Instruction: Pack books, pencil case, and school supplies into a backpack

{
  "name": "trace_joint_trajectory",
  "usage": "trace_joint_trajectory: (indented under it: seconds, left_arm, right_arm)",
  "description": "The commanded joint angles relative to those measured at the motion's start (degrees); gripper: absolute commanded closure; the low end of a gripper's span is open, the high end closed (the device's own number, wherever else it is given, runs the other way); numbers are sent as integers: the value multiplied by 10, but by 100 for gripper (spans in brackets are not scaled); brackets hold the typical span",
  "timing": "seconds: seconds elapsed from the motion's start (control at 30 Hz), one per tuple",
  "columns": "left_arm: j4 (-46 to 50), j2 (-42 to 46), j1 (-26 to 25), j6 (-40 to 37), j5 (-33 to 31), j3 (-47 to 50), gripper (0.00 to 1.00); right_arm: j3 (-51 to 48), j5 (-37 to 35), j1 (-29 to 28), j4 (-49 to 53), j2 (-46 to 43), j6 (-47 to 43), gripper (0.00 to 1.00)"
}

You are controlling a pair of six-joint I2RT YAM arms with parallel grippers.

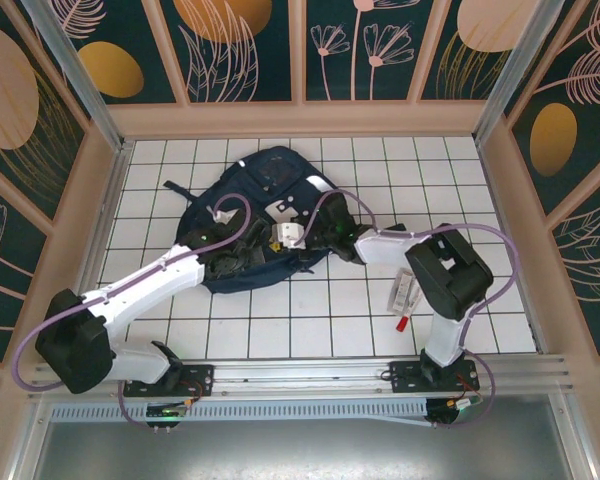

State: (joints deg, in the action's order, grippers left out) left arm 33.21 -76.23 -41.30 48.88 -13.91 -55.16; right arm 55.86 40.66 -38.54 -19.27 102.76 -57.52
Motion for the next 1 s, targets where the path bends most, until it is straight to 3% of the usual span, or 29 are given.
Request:
trace_joint_trajectory:
  seconds: [0.0,0.1,0.23,0.37,0.5,0.6,0.7,0.8,0.83,0.9,0.93,0.97]
  left_arm:
    - [-23,39,40,-165,-122,50,100]
    - [-89,47,40,-242,-67,76,100]
    - [-153,46,40,-299,69,87,100]
    - [-190,45,40,-310,135,94,100]
    - [-223,53,39,-312,168,105,100]
    - [-232,48,39,-312,186,104,100]
    - [-251,46,40,-308,207,108,100]
    - [-253,54,40,-308,181,109,100]
    - [-248,57,40,-311,163,110,100]
    - [-231,58,40,-326,123,113,100]
    - [-225,57,40,-335,113,114,100]
    - [-221,55,40,-345,101,117,100]
  right_arm:
    - [-27,4,55,139,-43,-102,100]
    - [-29,-21,69,152,-53,-116,100]
    - [-28,-39,85,152,-64,-123,99]
    - [-40,-1,82,131,-90,-82,68]
    - [-78,74,63,34,-126,34,59]
    - [-98,20,22,-55,-117,80,54]
    - [-82,-3,-2,-72,-77,95,54]
    - [-66,-8,-8,-72,-45,97,59]
    - [-63,-13,-8,-62,-40,88,66]
    - [-61,-34,-7,-31,-46,56,90]
    - [-62,-41,-4,-20,-53,44,98]
    - [-62,-41,0,2,-62,24,100]
